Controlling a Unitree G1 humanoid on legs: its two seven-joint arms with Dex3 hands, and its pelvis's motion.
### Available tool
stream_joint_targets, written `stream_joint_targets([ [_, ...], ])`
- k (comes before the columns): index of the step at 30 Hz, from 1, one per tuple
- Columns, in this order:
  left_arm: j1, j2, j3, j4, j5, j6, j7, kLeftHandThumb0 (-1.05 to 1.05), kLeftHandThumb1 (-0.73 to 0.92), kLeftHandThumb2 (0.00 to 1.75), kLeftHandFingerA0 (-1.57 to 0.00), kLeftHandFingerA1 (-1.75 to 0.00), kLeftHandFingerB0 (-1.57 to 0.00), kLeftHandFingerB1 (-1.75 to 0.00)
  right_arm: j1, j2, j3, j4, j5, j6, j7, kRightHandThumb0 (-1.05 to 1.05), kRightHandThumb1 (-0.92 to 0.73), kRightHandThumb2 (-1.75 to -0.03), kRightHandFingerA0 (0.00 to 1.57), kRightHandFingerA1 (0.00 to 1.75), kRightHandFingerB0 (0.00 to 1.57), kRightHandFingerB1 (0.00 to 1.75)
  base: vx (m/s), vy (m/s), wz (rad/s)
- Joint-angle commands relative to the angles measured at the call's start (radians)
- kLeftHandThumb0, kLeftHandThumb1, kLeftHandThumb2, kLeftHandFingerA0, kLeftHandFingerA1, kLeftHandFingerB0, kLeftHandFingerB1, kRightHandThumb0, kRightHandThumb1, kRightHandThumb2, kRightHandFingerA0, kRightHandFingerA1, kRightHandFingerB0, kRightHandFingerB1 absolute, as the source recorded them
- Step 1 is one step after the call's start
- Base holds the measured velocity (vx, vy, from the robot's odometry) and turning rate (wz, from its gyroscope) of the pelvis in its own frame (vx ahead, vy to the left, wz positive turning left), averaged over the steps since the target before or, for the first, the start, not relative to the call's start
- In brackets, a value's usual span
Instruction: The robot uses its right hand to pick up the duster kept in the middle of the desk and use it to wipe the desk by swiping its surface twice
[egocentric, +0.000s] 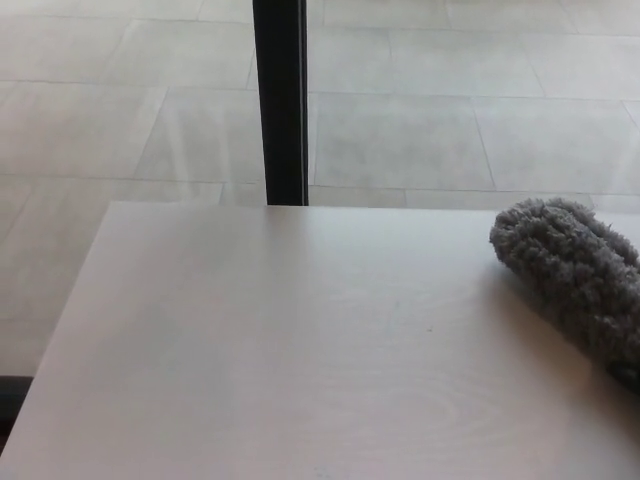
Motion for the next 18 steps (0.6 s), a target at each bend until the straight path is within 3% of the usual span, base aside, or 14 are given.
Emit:
stream_joint_targets([
  [1, 0.008, 0.005, 0.004, -0.002, -0.01, -0.012, -0.002, -0.51, 0.92, 0.7, -0.51, -0.64, -0.51, -0.49, 0.027, -0.075, -0.044, -0.093, 0.056, 0.063, 0.148, -1.04, -0.74, -1.1, 0.0, 0.29, 0.0, 0.0, 0.0, 0.0, 0.0],
  [2, 0.011, 0.003, -0.003, -0.004, -0.003, -0.021, -0.004, -0.51, 0.92, 0.72, -0.5, -0.64, -0.5, -0.49, 0.045, -0.096, -0.065, -0.118, 0.069, 0.057, 0.146, -1.04, -0.74, -1.09, 0.0, 0.3, 0.0, 0.0, 0.0, 0.0, 0.0],
  [3, 0.017, 0.001, -0.01, -0.004, 0.003, -0.035, -0.009, -0.52, 0.92, 0.74, -0.48, -0.62, -0.48, -0.48, 0.059, -0.113, -0.087, -0.144, 0.084, 0.053, 0.154, -1.02, -0.9, -0.68, 0.0, 0.0, 0.0, 0.0, 0.0, 0.0, 0.0],
  [4, 0.018, -0.001, -0.008, -0.003, 0.001, -0.038, -0.008, -0.52, 0.92, 0.72, -0.49, -0.61, -0.48, -0.48, 0.072, -0.127, -0.102, -0.167, 0.091, 0.051, 0.164, -1.04, -0.74, -1.09, 0.0, 0.31, 0.0, 0.0, 0.0, 0.0, 0.0],
  [8, 0.016, -0.003, 0.008, 0.002, -0.016, -0.026, -0.003, -0.52, 0.92, 0.7, -0.49, -0.61, -0.52, -0.48, 0.148, -0.196, -0.193, -0.296, 0.145, 0.057, 0.2, -1.04, -0.75, -1.1, 0.0, 0.3, 0.0, 0.0, 0.0, 0.0, 0.0],
  [9, 0.014, -0.002, 0.003, 0.002, -0.01, -0.035, -0.003, -0.52, 0.92, 0.71, -0.48, -0.61, -0.5, -0.47, 0.171, -0.208, -0.236, -0.334, 0.166, 0.063, 0.196, -1.05, -0.77, -0.85, 0.0, 0.0, 0.0, 0.0, 0.0, 0.0, 0.0],
  [11, 0.013, -0.006, 0.012, -0.004, -0.019, -0.029, -0.003, -0.51, 0.92, 0.72, -0.51, -0.65, -0.51, -0.51, 0.245, -0.245, -0.33, -0.438, 0.205, 0.067, 0.194, -1.04, -0.78, -0.84, 0.0, 0.0, 0.0, 0.0, 0.0, 0.0, 0.0],
  [12, 0.018, -0.007, 0.01, -0.006, -0.017, -0.034, -0.007, -0.51, 0.92, 0.74, -0.49, -0.65, -0.49, -0.5, 0.282, -0.272, -0.359, -0.493, 0.207, 0.08, 0.215, -1.01, -0.78, -1.04, 0.0, 0.26, 0.0, 0.0, 0.0, 0.0, 0.0],
  [18, 0.018, -0.008, 0.0, 0.003, -0.002, -0.048, 0.001, -0.51, 0.92, 0.74, -0.47, -0.59, -0.49, -0.47, 0.552, -0.341, -0.698, -0.791, 0.302, 0.097, 0.246, -1.05, -0.88, -1.01, 0.0, 0.23, 0.0, 0.0, 0.0, 0.0, 0.0],
])
